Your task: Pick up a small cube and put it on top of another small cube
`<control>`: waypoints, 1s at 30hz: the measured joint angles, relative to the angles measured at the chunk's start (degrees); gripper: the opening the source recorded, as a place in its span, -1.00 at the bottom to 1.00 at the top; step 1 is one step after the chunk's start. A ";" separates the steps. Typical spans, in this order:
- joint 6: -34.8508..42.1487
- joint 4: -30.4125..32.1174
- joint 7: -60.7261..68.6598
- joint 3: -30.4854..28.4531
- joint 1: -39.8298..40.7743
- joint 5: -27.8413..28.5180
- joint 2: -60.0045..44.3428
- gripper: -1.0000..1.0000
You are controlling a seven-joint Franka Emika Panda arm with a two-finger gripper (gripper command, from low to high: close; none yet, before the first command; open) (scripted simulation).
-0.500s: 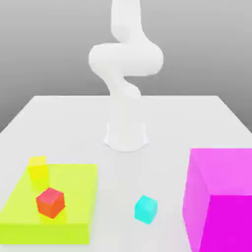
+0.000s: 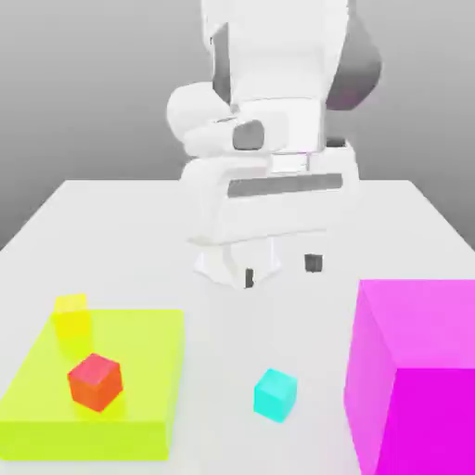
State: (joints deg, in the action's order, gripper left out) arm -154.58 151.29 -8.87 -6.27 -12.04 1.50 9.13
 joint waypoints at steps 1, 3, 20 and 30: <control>-1.30 1.11 2.35 -0.18 -0.52 -0.29 -2.09 0.00; -3.87 3.31 7.25 0.15 -1.25 -1.12 -6.26 0.00; -19.12 4.62 17.96 4.88 1.62 -5.31 -27.03 -1.00; -3.33 3.70 9.85 -0.11 5.20 -1.14 -12.02 -1.00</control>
State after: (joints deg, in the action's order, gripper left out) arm -157.91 155.00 0.99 -6.38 -6.84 0.37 -2.89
